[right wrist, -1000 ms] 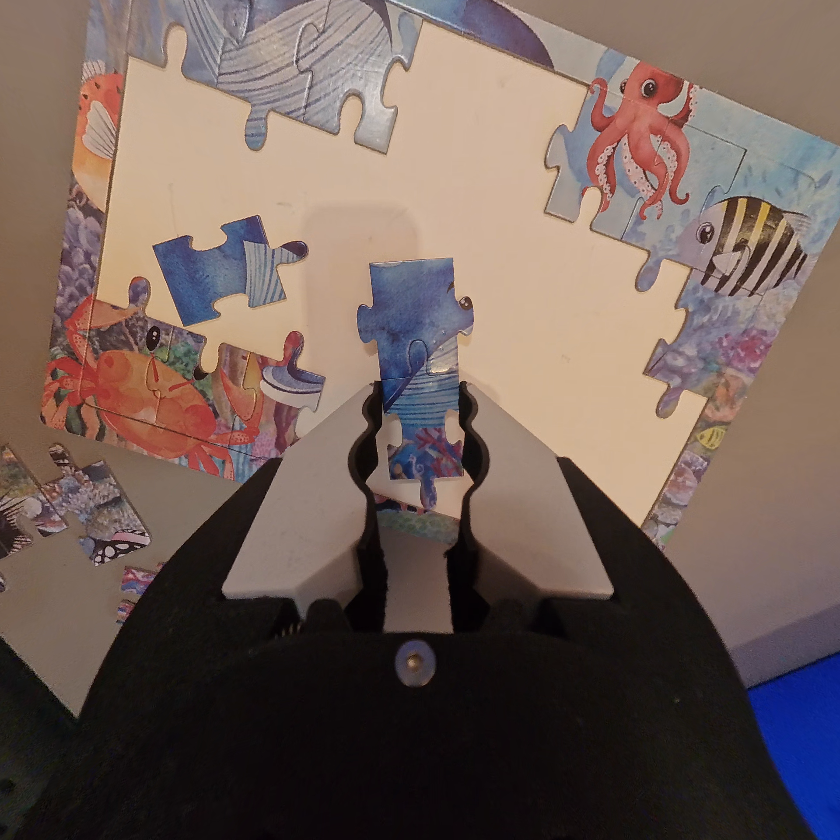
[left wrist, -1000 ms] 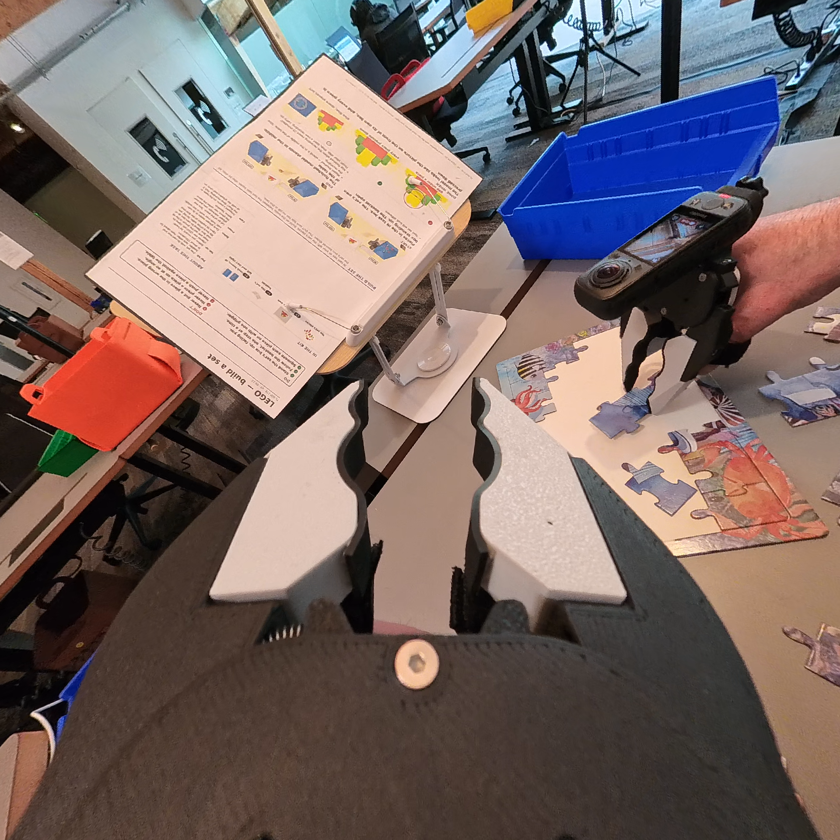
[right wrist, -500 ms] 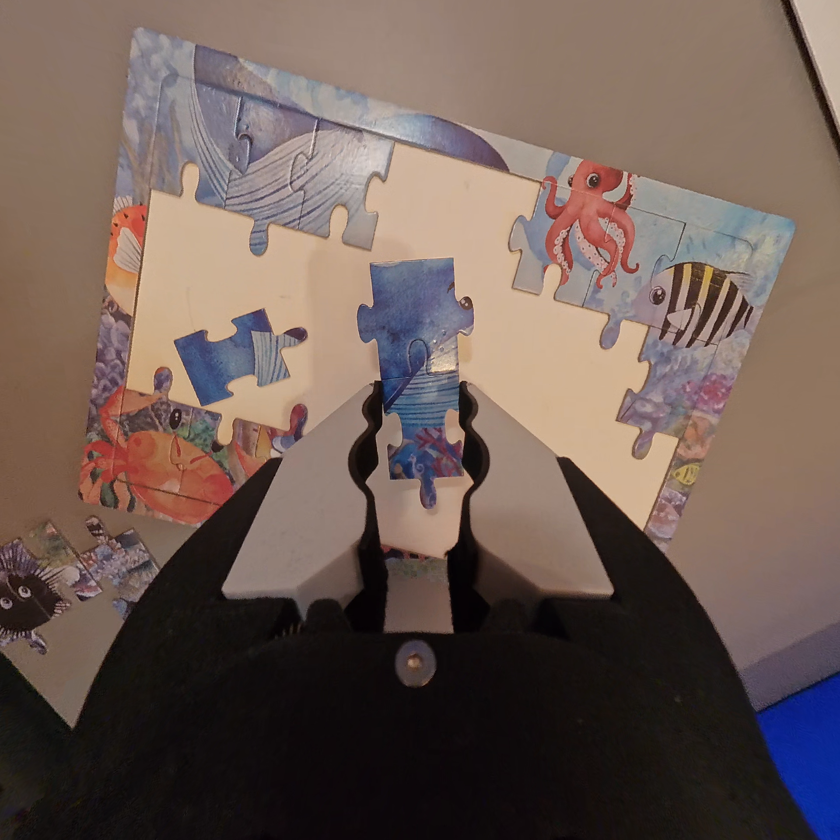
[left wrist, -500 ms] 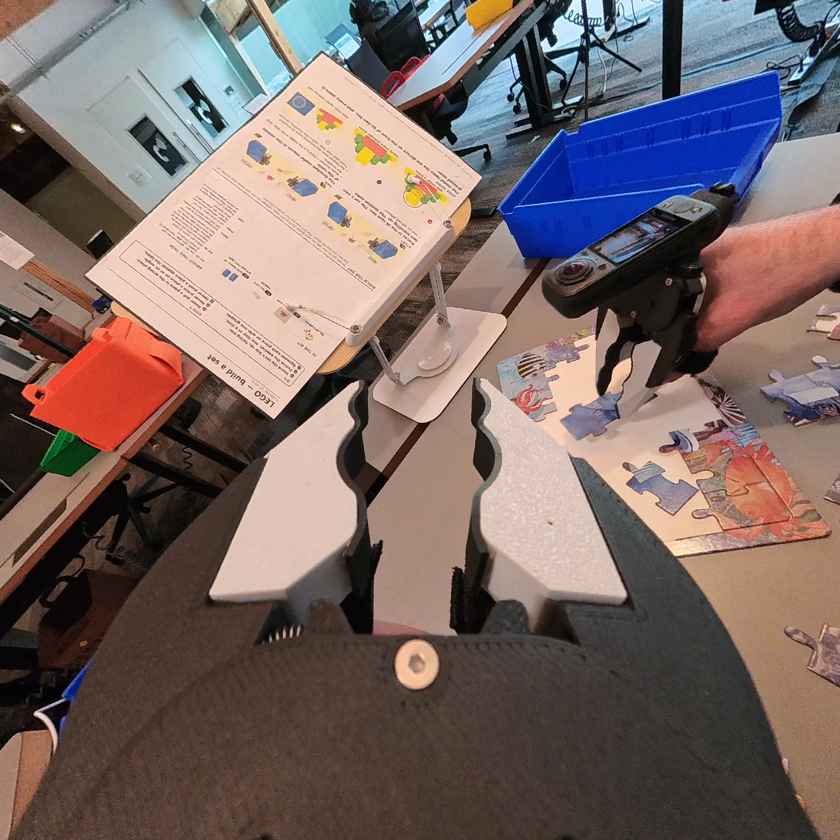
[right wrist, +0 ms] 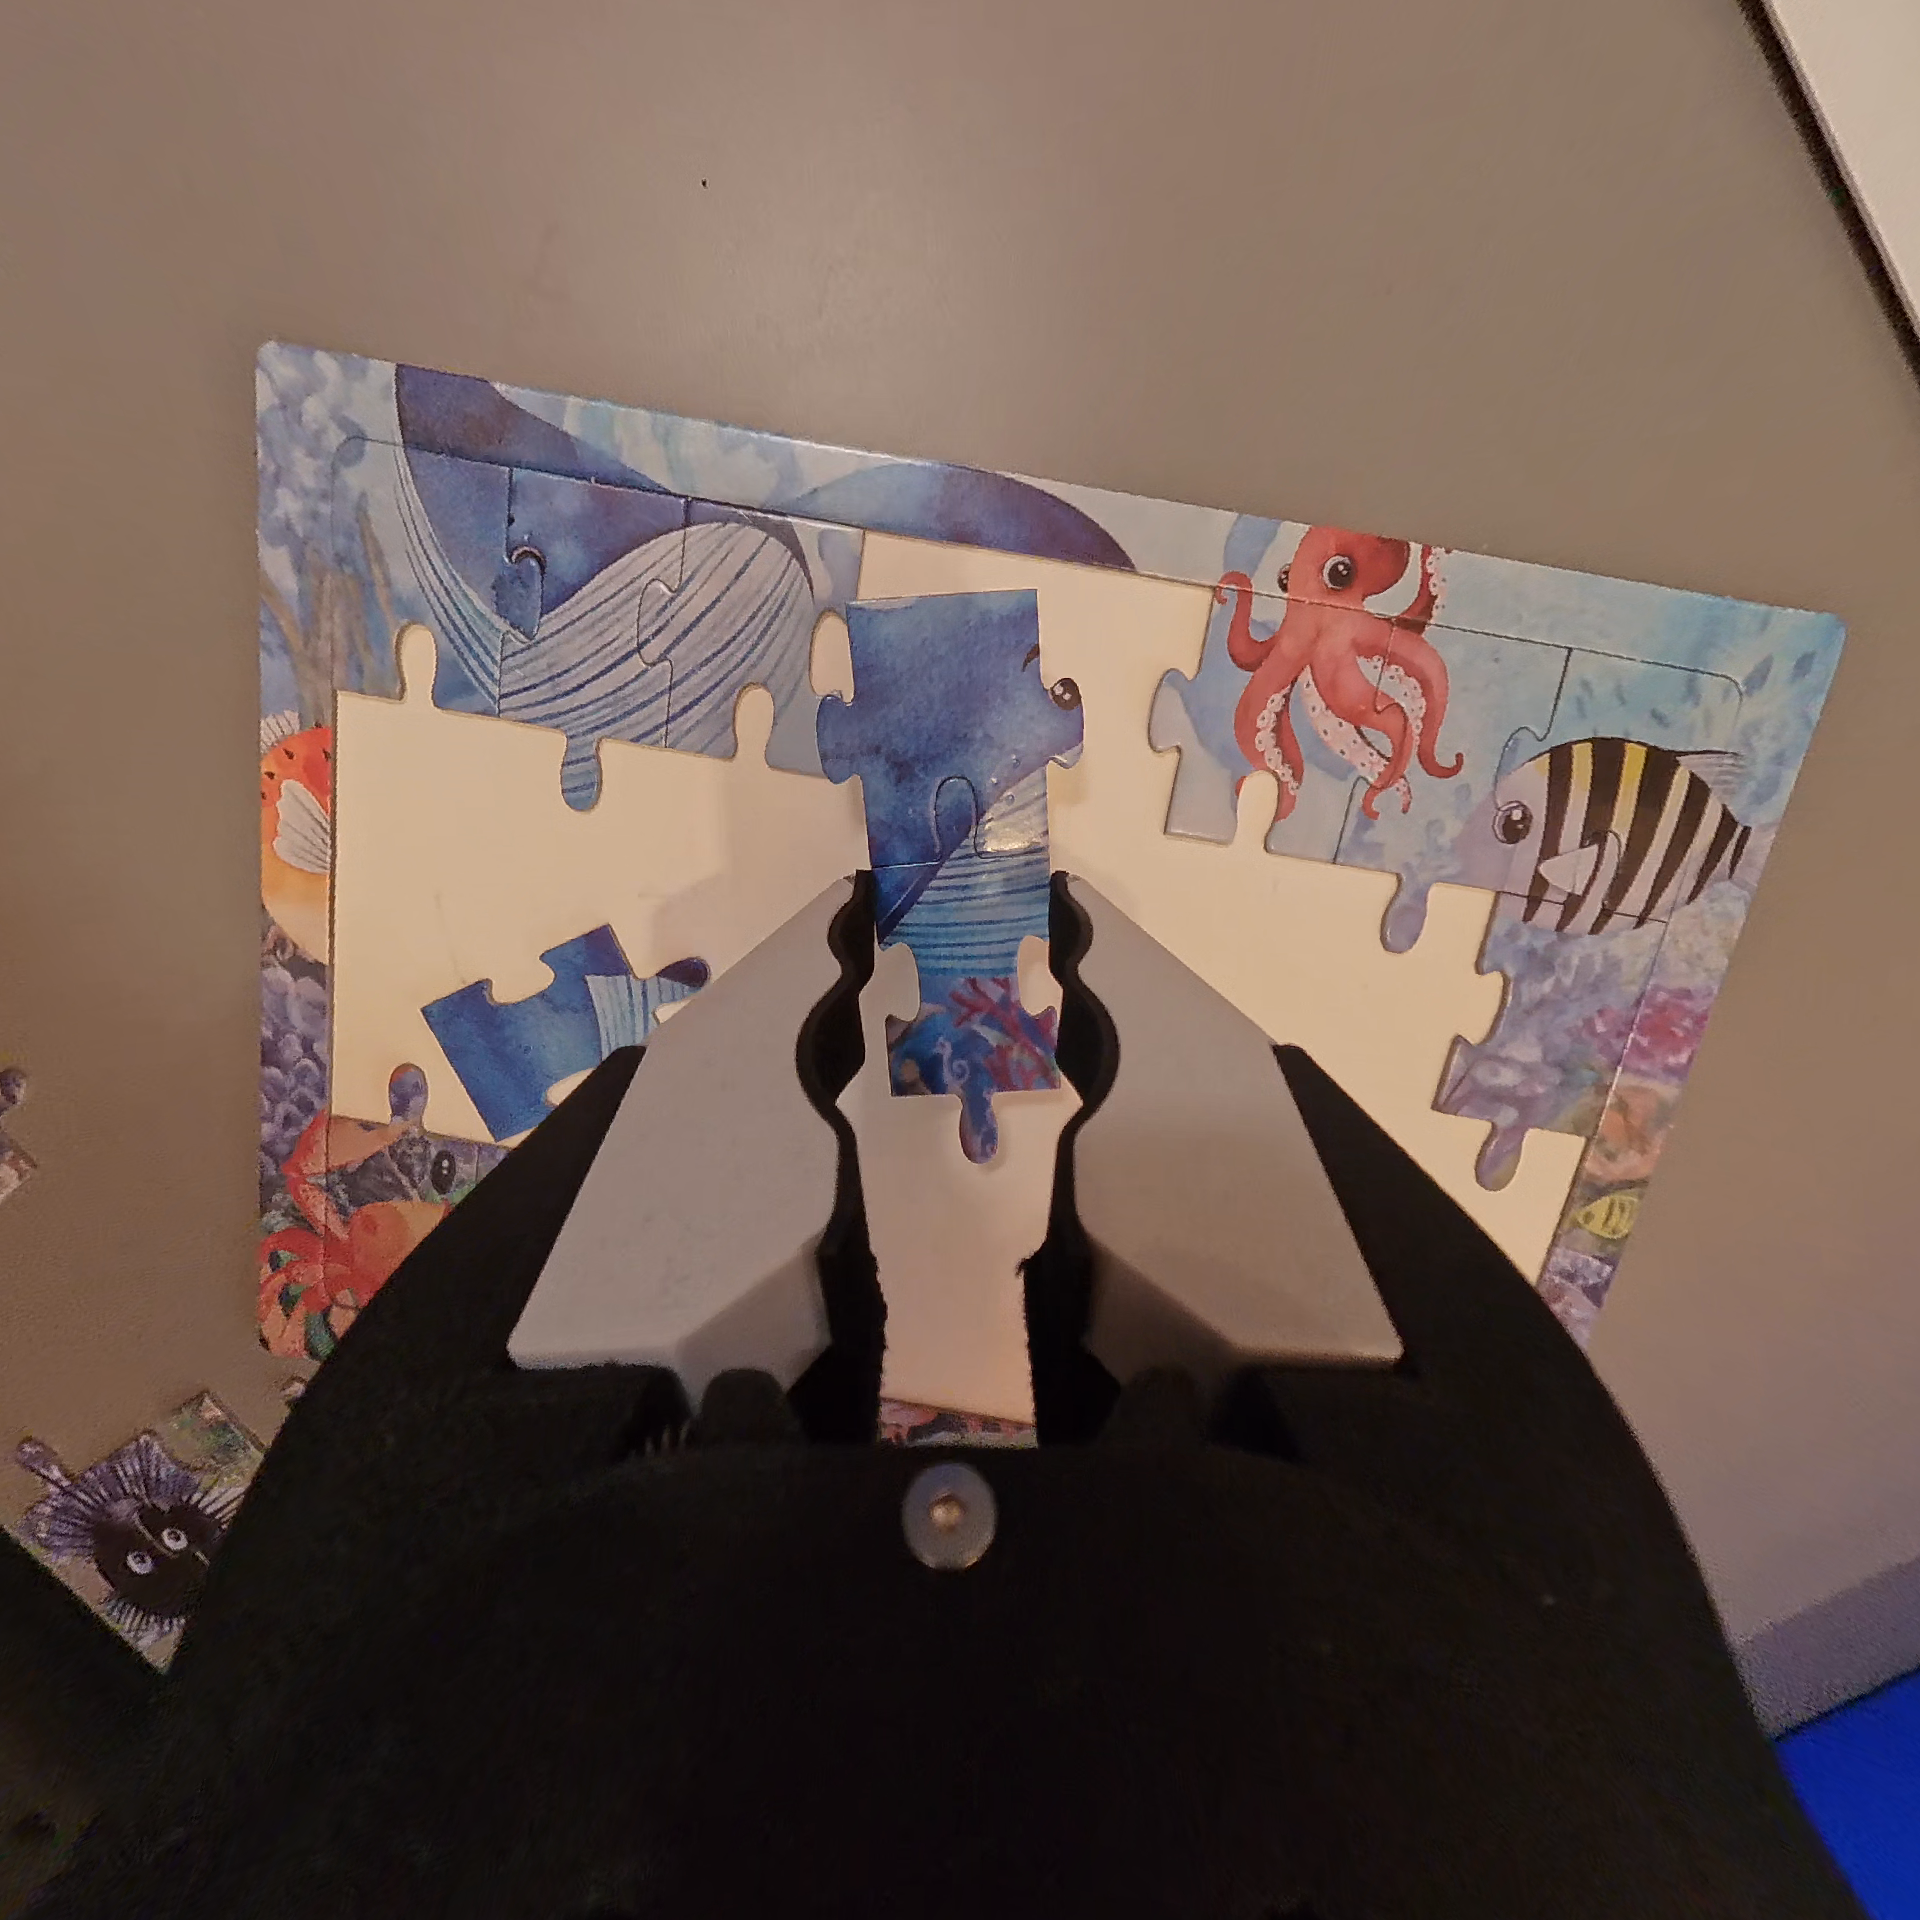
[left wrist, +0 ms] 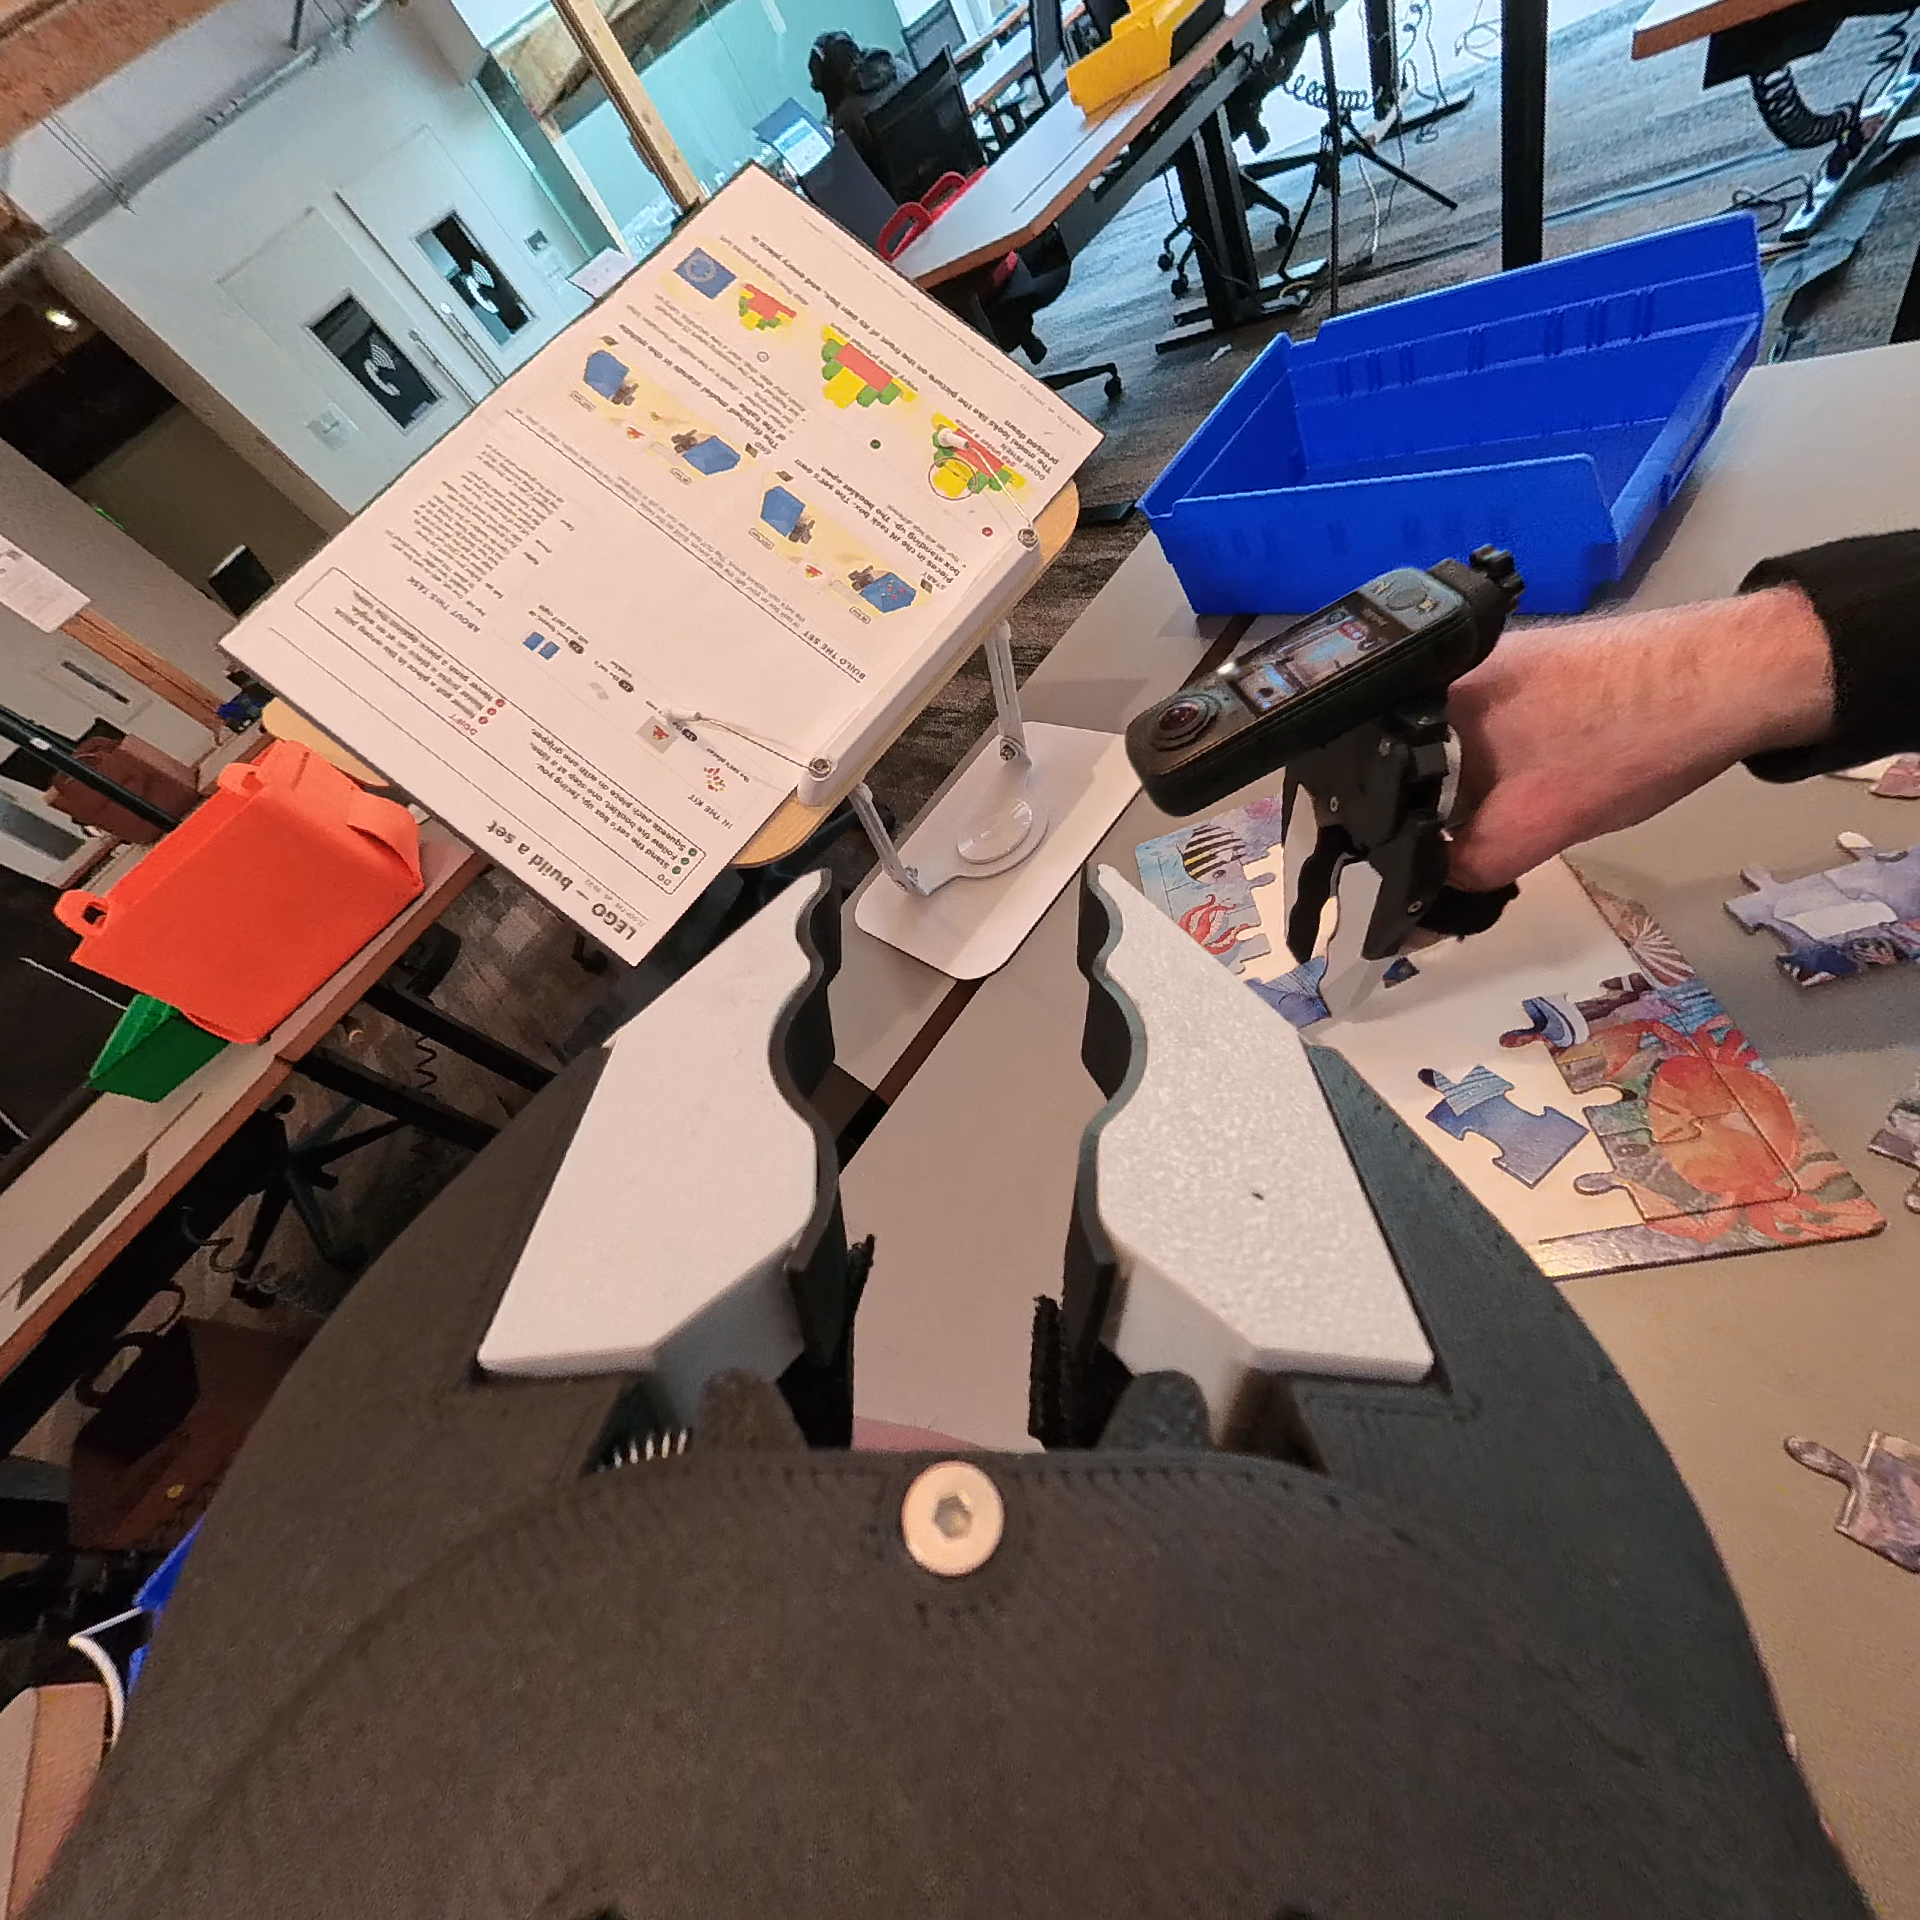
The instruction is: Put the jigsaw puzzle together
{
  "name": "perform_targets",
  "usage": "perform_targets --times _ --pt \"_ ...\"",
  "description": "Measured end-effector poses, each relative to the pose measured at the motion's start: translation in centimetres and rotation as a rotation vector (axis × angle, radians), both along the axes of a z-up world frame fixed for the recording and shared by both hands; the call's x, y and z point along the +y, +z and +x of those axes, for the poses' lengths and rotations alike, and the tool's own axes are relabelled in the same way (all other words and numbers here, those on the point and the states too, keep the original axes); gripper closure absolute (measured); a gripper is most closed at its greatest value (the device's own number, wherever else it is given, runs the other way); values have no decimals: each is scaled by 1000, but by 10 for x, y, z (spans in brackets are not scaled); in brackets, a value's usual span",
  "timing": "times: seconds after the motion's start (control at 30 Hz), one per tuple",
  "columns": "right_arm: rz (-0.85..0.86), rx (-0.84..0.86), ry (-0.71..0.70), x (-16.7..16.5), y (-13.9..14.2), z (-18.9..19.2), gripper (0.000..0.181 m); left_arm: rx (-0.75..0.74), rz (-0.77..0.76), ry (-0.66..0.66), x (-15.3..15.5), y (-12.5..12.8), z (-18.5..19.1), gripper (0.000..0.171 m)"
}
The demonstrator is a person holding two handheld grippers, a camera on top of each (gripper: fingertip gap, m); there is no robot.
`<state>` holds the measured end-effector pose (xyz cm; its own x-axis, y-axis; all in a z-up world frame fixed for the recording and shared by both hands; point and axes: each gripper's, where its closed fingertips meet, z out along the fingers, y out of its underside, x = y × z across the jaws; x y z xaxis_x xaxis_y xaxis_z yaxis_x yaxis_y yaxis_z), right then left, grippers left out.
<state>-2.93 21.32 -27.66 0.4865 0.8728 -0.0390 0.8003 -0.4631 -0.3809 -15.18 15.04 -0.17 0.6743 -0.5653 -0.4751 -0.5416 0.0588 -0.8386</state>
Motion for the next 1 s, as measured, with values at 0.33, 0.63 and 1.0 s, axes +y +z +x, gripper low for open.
perform_targets --times 0.33,0.63,1.0 --pt "-65 22 -55 1 -6 -11 150 -41 25 -13 -8 10 -7 128" --pt "-36 -13 -89 9 -11 -4 150 -60 36 -19 -11 14 -10 127" --pt "-22 2 -130 16 -11 -2 150 -60 36 -24 -12 14 -9 127"
